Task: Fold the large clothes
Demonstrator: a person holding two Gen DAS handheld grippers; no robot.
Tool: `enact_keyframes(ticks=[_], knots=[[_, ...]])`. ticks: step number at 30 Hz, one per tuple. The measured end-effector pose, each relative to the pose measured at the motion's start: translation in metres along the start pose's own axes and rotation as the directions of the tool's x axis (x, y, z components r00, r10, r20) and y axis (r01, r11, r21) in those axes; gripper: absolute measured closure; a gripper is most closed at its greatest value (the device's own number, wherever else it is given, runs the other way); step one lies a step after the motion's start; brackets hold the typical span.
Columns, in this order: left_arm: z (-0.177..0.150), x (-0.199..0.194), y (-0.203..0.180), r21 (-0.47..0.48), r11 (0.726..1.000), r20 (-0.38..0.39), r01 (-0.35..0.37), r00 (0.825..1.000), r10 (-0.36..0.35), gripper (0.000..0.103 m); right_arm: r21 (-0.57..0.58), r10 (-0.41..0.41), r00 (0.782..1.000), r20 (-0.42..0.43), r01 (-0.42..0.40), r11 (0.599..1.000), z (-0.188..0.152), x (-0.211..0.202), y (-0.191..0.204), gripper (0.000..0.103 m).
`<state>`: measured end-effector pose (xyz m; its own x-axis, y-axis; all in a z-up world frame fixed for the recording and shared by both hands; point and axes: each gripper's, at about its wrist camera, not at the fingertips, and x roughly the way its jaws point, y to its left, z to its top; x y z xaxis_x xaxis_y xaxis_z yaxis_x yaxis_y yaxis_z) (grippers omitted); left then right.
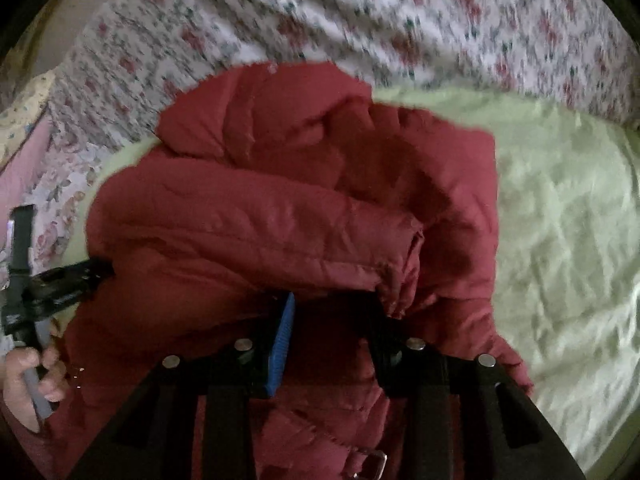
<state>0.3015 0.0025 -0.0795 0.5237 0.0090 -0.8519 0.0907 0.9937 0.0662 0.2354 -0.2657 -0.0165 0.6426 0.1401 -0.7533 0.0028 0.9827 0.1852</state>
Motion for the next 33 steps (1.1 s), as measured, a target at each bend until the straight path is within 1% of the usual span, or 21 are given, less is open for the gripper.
enact_keyframes(ticks=[2,3,5,8,11,14,18,22,26,28,30,33], knots=[[-0.002,-0.001,-0.001,0.000,1.000,0.000,-0.003,1.000,0.003,0.049,-0.014,-0.034,0.999,-0.024,0.033,0.999,0.000,0.007,-0.001,0.063],[-0.002,-0.002,0.001,-0.003,1.000,-0.001,-0.001,1.000,0.001,0.049,-0.018,-0.051,0.997,-0.061,0.050,0.999,-0.002,0.019,-0.005,0.063],[-0.003,-0.009,0.004,-0.017,1.000,0.001,0.010,1.000,-0.010,0.048,-0.022,-0.047,0.995,-0.087,0.046,0.999,-0.008,0.033,-0.011,0.064],[-0.011,-0.025,0.012,-0.047,0.999,0.024,0.019,1.000,-0.018,0.043,-0.003,-0.040,0.996,-0.082,0.040,0.999,-0.009,0.036,-0.017,0.064],[-0.020,-0.020,0.017,-0.054,0.999,0.013,0.009,1.000,-0.008,0.031,-0.010,-0.046,0.996,-0.072,0.046,0.999,-0.012,0.036,-0.016,0.064],[-0.022,-0.007,0.020,-0.079,0.996,-0.014,0.034,0.999,-0.035,0.028,-0.005,-0.041,0.997,-0.072,0.041,0.999,-0.013,0.036,-0.016,0.064],[-0.021,-0.002,0.017,-0.071,0.997,-0.017,0.016,1.000,-0.017,0.025,0.014,-0.031,0.997,-0.068,0.032,0.999,-0.013,0.037,-0.017,0.063],[-0.019,-0.007,0.018,-0.075,0.997,-0.026,0.001,1.000,-0.003,0.023,0.064,0.001,0.998,-0.056,0.003,0.998,-0.013,0.022,-0.019,0.060],[-0.023,-0.024,0.022,-0.086,0.996,-0.008,0.003,1.000,-0.004,0.024,0.087,0.029,0.999,-0.043,-0.025,0.996,-0.019,-0.012,-0.021,0.059],[-0.030,-0.038,0.023,-0.083,0.996,0.009,0.013,1.000,-0.012,0.024,0.092,0.041,0.998,-0.038,-0.037,0.995,-0.026,-0.031,-0.023,0.053],[-0.040,-0.053,0.025,-0.074,0.997,0.023,0.026,0.999,-0.024,0.024,0.099,0.066,0.996,-0.051,-0.061,0.993,-0.033,-0.043,-0.024,0.044],[-0.058,-0.071,0.032,-0.070,0.997,0.016,0.042,0.999,-0.041,0.024,0.091,0.099,0.992,-0.075,-0.092,0.992,-0.047,-0.061,-0.020,0.042]])
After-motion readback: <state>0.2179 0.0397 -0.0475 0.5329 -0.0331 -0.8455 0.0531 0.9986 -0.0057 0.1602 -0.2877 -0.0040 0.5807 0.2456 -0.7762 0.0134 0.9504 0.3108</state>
